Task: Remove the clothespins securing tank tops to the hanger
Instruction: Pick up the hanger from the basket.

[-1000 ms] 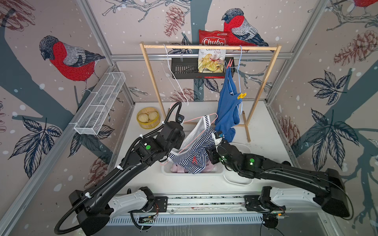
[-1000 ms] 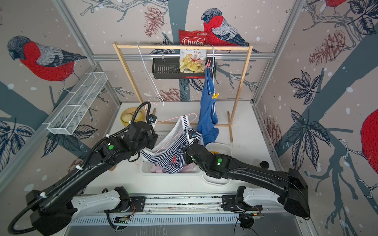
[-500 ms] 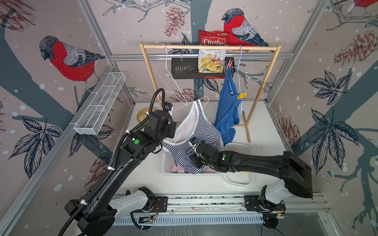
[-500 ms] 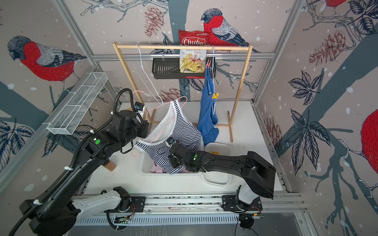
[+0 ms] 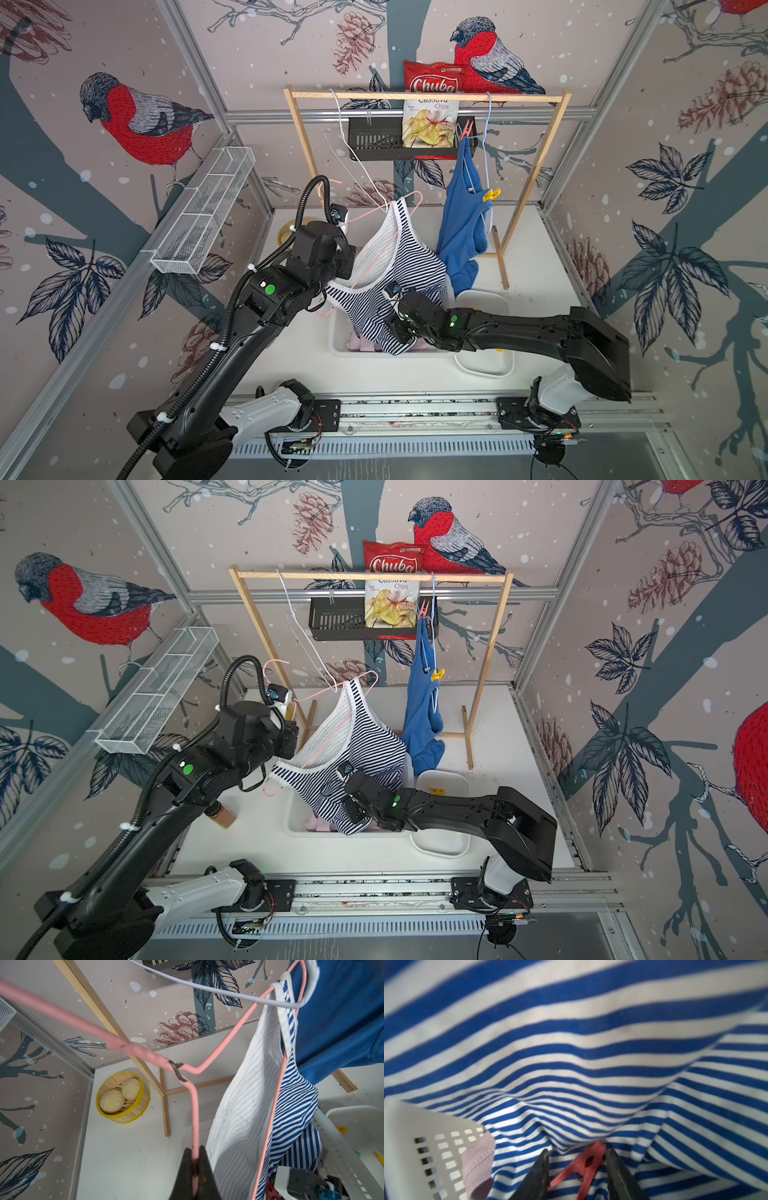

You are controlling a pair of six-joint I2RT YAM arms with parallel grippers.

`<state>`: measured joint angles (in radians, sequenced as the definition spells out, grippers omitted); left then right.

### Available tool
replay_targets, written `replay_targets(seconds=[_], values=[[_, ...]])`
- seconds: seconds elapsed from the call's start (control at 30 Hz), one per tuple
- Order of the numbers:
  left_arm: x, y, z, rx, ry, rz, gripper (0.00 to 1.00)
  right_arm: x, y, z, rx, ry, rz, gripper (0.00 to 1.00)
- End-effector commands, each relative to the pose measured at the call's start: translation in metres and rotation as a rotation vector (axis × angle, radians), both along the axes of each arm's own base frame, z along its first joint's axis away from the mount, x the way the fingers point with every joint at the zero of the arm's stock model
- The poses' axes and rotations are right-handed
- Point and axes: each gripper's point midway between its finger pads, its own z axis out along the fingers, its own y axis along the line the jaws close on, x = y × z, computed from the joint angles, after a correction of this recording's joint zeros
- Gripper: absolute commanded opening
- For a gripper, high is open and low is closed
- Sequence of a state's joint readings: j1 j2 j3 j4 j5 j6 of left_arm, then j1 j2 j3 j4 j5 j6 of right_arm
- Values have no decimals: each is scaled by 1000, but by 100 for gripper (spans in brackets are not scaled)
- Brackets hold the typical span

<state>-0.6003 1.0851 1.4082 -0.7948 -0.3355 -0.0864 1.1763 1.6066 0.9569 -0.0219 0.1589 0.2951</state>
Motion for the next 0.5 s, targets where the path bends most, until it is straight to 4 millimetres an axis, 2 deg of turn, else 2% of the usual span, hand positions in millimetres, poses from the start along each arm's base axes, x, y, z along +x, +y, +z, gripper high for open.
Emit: replay_targets(seconds=[0.0, 0.1, 0.33, 0.47], values=[[0, 0, 11, -15, -31, -1, 0, 1, 0, -10, -50, 22, -16, 46], [0, 0, 13, -17, -33, -4, 0, 1, -1, -18, -71, 40, -25, 46], [-1, 1, 17, -25, -41, -4, 0, -1, -12, -18, -74, 51, -68, 45], [-3, 0, 20, -36, -48, -9, 0, -3, -10, -23, -95, 56, -56, 37]])
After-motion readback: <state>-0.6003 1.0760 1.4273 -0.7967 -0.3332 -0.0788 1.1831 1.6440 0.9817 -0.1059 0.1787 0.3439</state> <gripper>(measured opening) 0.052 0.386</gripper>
